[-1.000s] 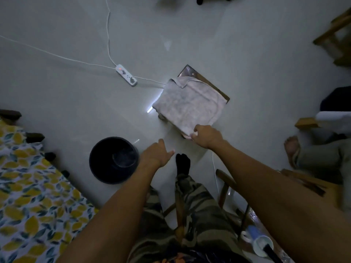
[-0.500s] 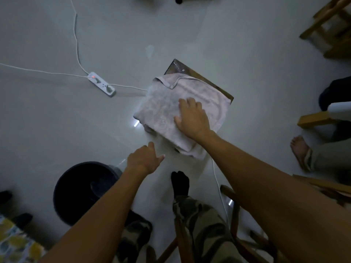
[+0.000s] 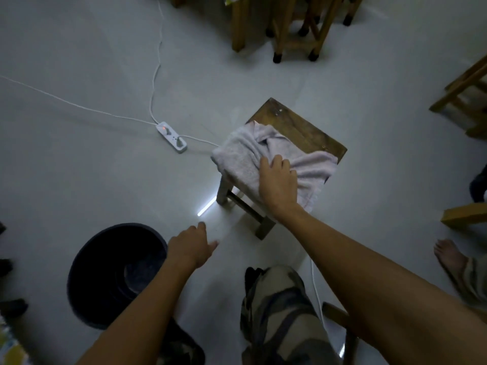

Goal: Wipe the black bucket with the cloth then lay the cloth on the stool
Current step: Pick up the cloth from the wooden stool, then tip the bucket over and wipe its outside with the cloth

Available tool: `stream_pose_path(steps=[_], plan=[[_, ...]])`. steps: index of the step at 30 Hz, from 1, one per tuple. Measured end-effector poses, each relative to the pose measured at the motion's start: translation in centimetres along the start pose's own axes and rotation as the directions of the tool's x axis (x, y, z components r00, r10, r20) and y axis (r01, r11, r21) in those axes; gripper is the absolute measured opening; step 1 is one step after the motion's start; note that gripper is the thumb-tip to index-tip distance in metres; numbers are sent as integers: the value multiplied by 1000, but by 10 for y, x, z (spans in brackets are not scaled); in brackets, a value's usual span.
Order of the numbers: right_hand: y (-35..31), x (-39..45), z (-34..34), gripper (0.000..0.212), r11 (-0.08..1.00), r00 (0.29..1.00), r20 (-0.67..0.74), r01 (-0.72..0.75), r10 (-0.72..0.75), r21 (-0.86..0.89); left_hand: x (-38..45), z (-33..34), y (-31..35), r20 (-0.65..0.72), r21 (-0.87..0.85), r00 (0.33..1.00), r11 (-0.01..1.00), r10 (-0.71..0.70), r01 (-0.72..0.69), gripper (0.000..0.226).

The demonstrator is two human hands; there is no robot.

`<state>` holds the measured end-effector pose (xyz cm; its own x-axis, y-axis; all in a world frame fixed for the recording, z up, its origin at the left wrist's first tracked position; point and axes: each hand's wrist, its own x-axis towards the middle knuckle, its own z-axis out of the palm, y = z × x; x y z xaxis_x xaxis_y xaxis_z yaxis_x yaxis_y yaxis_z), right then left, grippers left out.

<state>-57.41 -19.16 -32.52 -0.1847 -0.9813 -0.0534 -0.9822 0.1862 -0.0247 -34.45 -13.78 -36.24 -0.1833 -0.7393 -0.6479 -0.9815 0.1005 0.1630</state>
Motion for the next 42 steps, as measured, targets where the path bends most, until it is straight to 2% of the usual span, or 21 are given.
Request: stream_pose_path(steps=[3, 8, 12, 15, 23, 27, 31, 38, 42], plan=[[-3, -13, -8, 47, 997, 995, 68, 70, -73, 43, -31, -5, -4, -129, -10, 992, 1000, -14, 13, 64], [-25, -69, -41, 26, 978, 984, 97, 135, -151, 159, -109, 3, -23, -203, -26, 976, 997, -74, 70, 62], [-47, -105, -76, 23, 952, 977, 22, 201, -211, 232, -161, 1, -44, -269, -60, 956, 992, -120, 108, 54], [-62, -125, -91, 19, 930, 962, -36, 271, -271, 249, -191, -1, -53, -324, -56, 935, 989, -147, 136, 56], [-98, -172, -107, 13, 869, 931, -60, 357, -359, 344, -231, 4, -62, -361, -55, 912, 981, -195, 188, 64], [-106, -183, -100, 21, 836, 925, -74, 369, -372, 406, -230, 11, -64, -355, -52, 913, 979, -201, 195, 61], [-106, -181, -78, 25, 826, 943, -15, 299, -333, 478, -209, 23, -63, -314, -63, 930, 982, -191, 180, 60], [-114, -153, -28, 23, 807, 968, 67, 162, -242, 568, -139, 49, -72, -152, -72, 972, 982, -181, 172, 58], [-126, -131, 17, 28, 818, 961, 157, 100, -226, 566, -81, 70, -85, -117, -130, 977, 978, -179, 163, 43]])
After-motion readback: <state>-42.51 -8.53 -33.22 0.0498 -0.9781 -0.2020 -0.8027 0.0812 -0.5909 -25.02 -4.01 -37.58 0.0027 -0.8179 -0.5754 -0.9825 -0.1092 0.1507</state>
